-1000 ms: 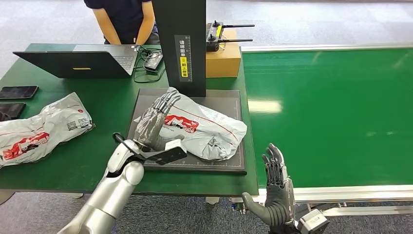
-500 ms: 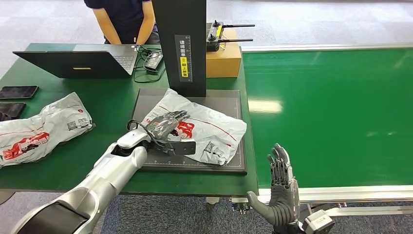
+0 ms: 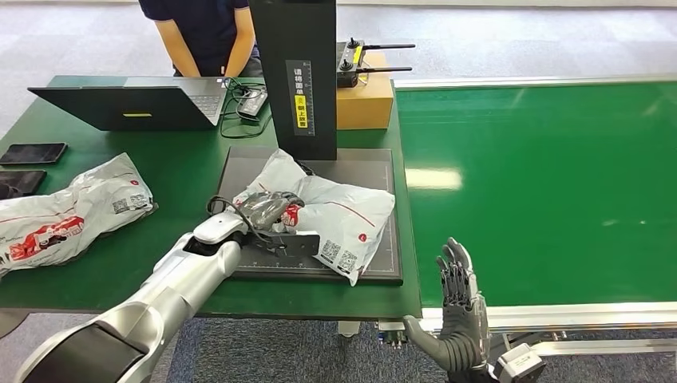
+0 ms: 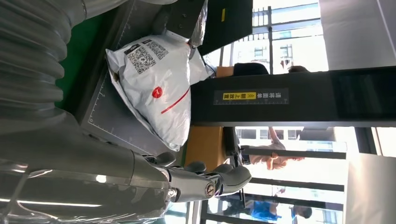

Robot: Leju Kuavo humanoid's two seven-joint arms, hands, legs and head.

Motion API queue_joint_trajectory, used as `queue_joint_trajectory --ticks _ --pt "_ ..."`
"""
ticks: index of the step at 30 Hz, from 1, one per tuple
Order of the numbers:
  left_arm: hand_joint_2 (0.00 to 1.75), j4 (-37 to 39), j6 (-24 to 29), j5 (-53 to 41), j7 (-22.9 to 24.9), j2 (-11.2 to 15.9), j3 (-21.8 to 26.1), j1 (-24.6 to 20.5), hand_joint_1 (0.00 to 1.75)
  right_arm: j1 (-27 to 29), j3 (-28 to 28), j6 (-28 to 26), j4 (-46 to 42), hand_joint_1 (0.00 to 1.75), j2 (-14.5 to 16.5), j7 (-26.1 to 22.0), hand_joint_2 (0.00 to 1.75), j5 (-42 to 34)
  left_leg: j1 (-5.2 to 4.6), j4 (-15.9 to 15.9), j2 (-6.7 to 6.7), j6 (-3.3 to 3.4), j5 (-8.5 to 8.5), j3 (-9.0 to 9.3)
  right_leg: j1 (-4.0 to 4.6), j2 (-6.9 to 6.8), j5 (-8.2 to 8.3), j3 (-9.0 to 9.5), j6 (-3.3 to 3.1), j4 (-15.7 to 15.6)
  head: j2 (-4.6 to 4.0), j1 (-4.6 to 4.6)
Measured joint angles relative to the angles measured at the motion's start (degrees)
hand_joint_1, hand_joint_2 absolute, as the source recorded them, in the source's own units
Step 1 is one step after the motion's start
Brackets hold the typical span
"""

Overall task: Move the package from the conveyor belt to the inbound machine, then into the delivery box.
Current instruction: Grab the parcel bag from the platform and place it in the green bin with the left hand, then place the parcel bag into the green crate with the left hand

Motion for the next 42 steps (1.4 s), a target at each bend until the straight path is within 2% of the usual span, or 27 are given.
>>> queue_joint_trajectory --ticks 7,14,18,20,22,26,29,32,36,42 --pt "1.75 0.0 8.98 0.37 -1.79 0.71 0.0 1.03 1.75 -0.17 0.02 0.18 1.19 0.0 0.02 0.01 1.75 0.15 0.01 0.0 0.01 -0.08 0.07 0.09 0.01 0.01 0.04 -0.03 -0.06 0.03 0.0 0.02" --pt "1.75 -1.41 26.45 2.68 -4.44 2.23 1.29 3.35 1.75 -0.7 0.5 0.0 2.47 0.0 0.01 0.02 1.75 0.08 0.02 -0.01 0.04 -0.1 0.09 -0.17 0.02 0.04 0.06 -0.33 -0.08 0.06 0.0 0.02" --pt "1.75 -5.94 35.77 2.2 -5.74 4.15 4.16 5.49 1.75 -1.61 1.68 -0.9 3.65 0.0 -0.13 0.02 1.75 -0.25 0.02 -0.01 0.06 -0.12 0.12 -0.33 0.02 0.04 0.06 -0.5 -0.1 0.09 0.0 0.01" --pt "1.75 -11.28 36.99 0.02 -7.46 5.09 7.47 7.72 1.75 -2.08 2.43 -1.4 4.29 0.0 -0.26 0.02 1.75 -0.39 0.02 -0.01 0.07 -0.12 0.12 -0.41 0.02 0.06 0.06 -0.6 -0.1 0.1 0.0 0.01" --pt "1.75 -17.68 37.15 -1.67 -11.01 5.53 12.76 10.41 1.75 -2.73 3.27 -1.89 5.05 0.0 -0.41 0.02 1.75 -0.68 0.02 -0.01 0.11 -0.12 0.12 -0.52 0.02 0.11 0.06 -0.72 -0.1 0.1 0.0 0.01" --pt "1.75 -29.36 37.22 -1.97 -20.89 5.02 26.58 14.14 1.75 -3.9 5.16 -2.73 6.8 0.0 -0.86 0.02 1.75 -1.39 0.02 -0.01 0.16 -0.13 0.11 -0.62 0.03 0.19 0.06 -0.86 -0.1 0.1 0.0 0.02" --pt "1.75 -33.86 37.27 -0.37 -24.05 4.56 35.32 14.52 1.75 -4.36 6.37 -3.08 7.69 0.0 -1.09 0.02 1.75 -1.52 0.02 -0.01 0.16 -0.13 0.11 -0.64 0.03 0.19 0.06 -0.87 -0.1 0.1 0.0 0.01" --pt "1.75 -35.76 37.29 1.48 -25.73 4.45 42.34 13.77 1.75 -4.57 7.24 -3.55 8.3 0.0 -1.16 0.02 1.75 -0.96 0.03 -0.01 0.16 -0.13 0.12 -0.64 0.05 0.18 0.06 -0.87 -0.1 0.1 0.0 0.01" --pt "1.75 -35.79 37.29 2.17 -26.88 4.43 49.21 10.84 1.75 -4.67 7.5 -3.97 8.6 0.0 -1.16 0.02 1.75 0.0 0.05 0.0 0.14 -0.15 0.14 -0.64 0.07 0.15 0.07 -0.87 -0.1 0.1 0.0 0.02" --pt "1.75 -33.28 37.29 -4.49 -20.68 4.12 55.98 3.02 1.75 -4.36 7.55 -5.43 8.57 0.0 -1.16 0.02 1.75 1.09 0.05 0.03 0.14 -0.15 0.15 -0.66 0.06 0.15 0.12 -0.87 -0.14 0.1 0.0 0.02"
